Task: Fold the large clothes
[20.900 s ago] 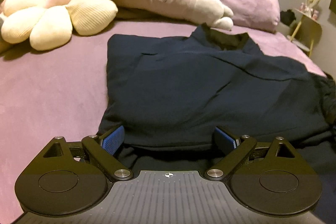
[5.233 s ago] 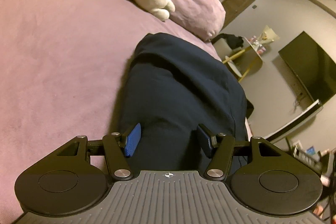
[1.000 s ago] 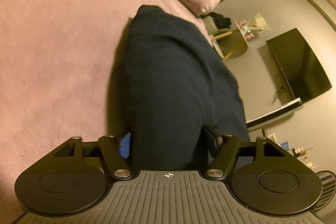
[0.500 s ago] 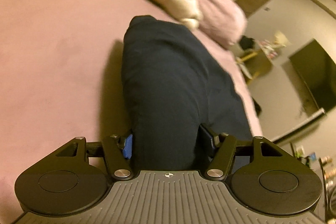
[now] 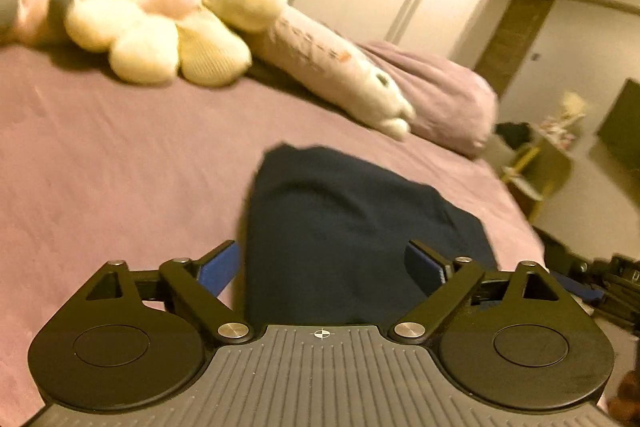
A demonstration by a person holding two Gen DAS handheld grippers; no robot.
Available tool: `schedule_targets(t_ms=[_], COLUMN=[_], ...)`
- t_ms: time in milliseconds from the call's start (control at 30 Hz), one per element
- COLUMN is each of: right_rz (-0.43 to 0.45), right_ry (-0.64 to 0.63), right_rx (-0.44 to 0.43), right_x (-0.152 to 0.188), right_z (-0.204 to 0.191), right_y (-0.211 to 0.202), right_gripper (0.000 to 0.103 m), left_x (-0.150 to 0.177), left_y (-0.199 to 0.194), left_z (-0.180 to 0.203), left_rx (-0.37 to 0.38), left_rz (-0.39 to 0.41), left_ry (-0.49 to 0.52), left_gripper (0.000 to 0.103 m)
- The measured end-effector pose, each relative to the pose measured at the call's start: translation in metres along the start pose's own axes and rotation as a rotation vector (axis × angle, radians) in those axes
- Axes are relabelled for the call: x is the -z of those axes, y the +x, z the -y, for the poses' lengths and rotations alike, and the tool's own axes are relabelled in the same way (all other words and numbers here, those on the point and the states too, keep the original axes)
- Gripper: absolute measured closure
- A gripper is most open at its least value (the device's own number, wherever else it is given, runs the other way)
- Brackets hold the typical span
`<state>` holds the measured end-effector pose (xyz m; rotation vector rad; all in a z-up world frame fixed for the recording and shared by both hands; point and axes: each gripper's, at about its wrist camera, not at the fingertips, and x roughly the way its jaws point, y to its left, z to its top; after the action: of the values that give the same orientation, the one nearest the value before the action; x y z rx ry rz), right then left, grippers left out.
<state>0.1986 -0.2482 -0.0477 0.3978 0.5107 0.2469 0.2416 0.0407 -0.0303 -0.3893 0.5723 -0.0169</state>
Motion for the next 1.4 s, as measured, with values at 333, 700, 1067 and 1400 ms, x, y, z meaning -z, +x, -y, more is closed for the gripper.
schedule_targets(t_ms=[333, 700, 1067, 1400], right_rz=[0.017, 0.047, -0.195, -0.433], right_ry=[-0.222, -0.21, -0.228, -0.253], right_rx=[0.238, 0.233, 0.359, 0.416], right_x=[0.044, 0.057, 0.091, 0.131], right_z=[-0.008, 0.026, 0.001, -0.035], right_y=[0.082, 0.1, -0.053, -0.089], right_gripper=[0.076, 0.067, 0.018, 0.003], left_x=[0.045, 0.051, 0.095, 0.106], left_y=[0.069, 0.069, -0.083, -0.14], left_z=[0.023, 0.026, 0.002, 0.016], left_rx=[-0.106, -0.127, -0.121, -0.254], left_rz=[-0.029, -0.013, -0.222, -0.258], left_ry=[0.002, 0.018, 0.185, 0.337], left_gripper=[0.0, 0.0, 0.0, 0.0])
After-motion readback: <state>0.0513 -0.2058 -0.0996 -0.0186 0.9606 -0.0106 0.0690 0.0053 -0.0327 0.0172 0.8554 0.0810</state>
